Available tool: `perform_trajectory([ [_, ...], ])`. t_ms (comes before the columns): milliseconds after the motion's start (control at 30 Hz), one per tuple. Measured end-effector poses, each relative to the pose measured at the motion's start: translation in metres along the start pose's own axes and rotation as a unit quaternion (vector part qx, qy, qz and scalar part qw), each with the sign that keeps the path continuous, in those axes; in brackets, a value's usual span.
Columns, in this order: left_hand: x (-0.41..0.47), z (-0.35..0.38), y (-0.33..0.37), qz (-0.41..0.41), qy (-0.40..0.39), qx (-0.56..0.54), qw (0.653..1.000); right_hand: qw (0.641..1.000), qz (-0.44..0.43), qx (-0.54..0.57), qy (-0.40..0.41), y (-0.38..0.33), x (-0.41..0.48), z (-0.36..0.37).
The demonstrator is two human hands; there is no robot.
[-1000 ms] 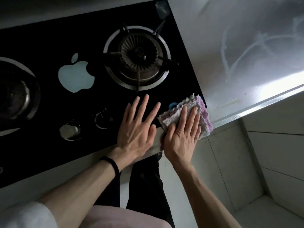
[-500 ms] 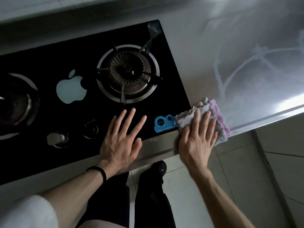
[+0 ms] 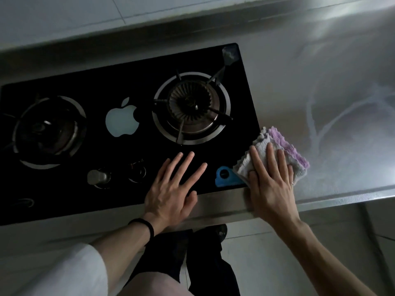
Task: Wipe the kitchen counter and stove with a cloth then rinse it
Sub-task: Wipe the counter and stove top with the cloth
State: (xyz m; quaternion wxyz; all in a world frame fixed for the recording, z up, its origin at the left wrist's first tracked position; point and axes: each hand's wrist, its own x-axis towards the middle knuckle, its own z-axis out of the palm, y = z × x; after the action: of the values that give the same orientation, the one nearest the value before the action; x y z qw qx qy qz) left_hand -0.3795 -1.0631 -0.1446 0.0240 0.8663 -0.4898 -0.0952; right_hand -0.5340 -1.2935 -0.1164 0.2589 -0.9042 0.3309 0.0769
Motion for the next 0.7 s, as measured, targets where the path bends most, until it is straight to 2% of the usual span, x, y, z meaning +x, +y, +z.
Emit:
perform_trajectory([
  [400, 0.001, 0.002, 0.001, 0.011, 0.013, 0.013, 1.000, 0.999, 0.026, -0.014, 0.022, -0.040, 0.139, -0.012],
  [567, 0.001, 0.002, 0.000, 0.014, 0.006, 0.018, 1.000, 1.000, 0.021, 0.002, 0.014, -0.041, 0.118, -0.015],
  [700, 0.001, 0.000, 0.000, 0.016, 0.009, 0.012, 1.000, 0.998, 0.059, -0.025, -0.014, -0.030, 0.039, -0.003],
])
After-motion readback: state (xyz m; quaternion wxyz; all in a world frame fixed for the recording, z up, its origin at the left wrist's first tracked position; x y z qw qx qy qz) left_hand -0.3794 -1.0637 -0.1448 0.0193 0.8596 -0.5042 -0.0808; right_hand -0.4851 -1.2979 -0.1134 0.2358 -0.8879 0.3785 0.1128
